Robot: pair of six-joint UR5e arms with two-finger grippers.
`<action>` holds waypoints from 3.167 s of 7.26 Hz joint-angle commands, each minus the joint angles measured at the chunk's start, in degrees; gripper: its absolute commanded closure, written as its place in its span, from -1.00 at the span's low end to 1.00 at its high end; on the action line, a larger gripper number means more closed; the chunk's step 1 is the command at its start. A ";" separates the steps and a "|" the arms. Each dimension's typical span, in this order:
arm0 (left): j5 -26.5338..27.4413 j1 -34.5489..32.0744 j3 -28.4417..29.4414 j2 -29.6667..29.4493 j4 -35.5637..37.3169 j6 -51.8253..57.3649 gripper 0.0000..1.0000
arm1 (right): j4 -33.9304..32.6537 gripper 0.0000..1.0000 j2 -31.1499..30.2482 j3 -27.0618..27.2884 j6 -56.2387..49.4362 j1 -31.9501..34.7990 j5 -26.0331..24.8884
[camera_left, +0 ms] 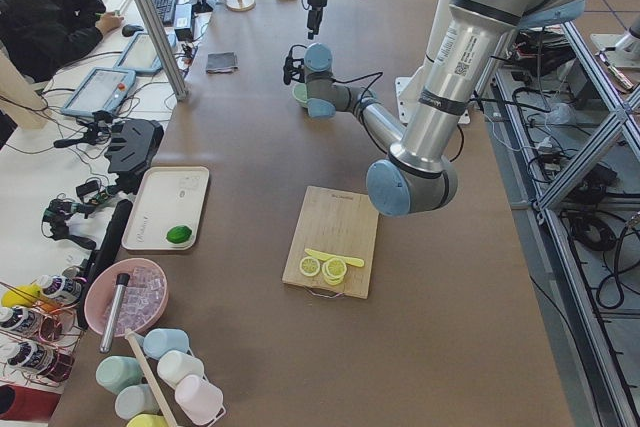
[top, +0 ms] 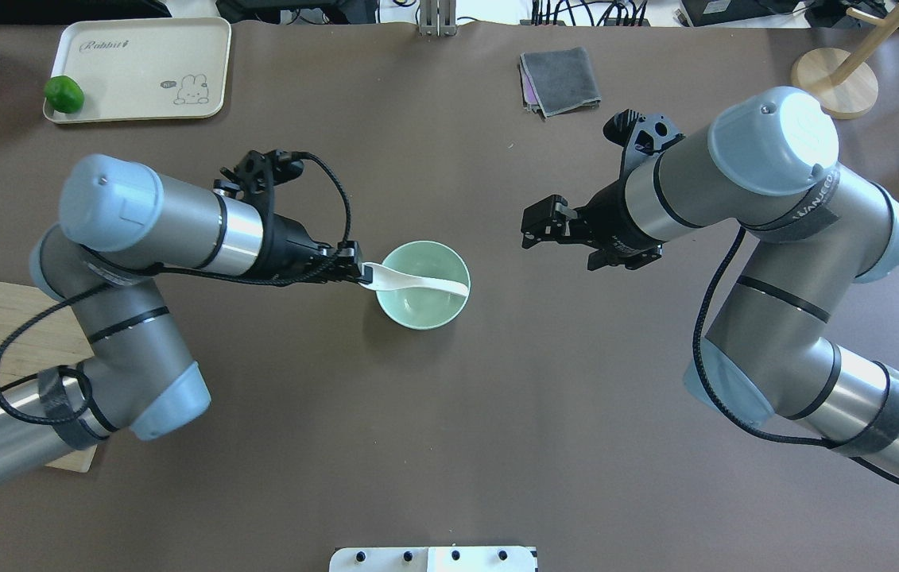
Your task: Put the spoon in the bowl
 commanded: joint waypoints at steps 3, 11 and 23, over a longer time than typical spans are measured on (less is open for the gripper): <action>9.45 3.87 4.04 -4.20 3.51 -2.21 1.00 | -0.09 -1.00 -4.75 3.94 -1.13 4.01 4.60; 9.37 0.97 5.09 -4.02 3.60 -0.79 -0.94 | -0.09 -1.00 -9.09 4.84 -7.73 7.37 8.15; -17.33 -40.27 -5.19 25.38 15.90 54.95 -0.96 | -21.00 -1.00 -32.54 -0.59 -82.37 44.85 19.13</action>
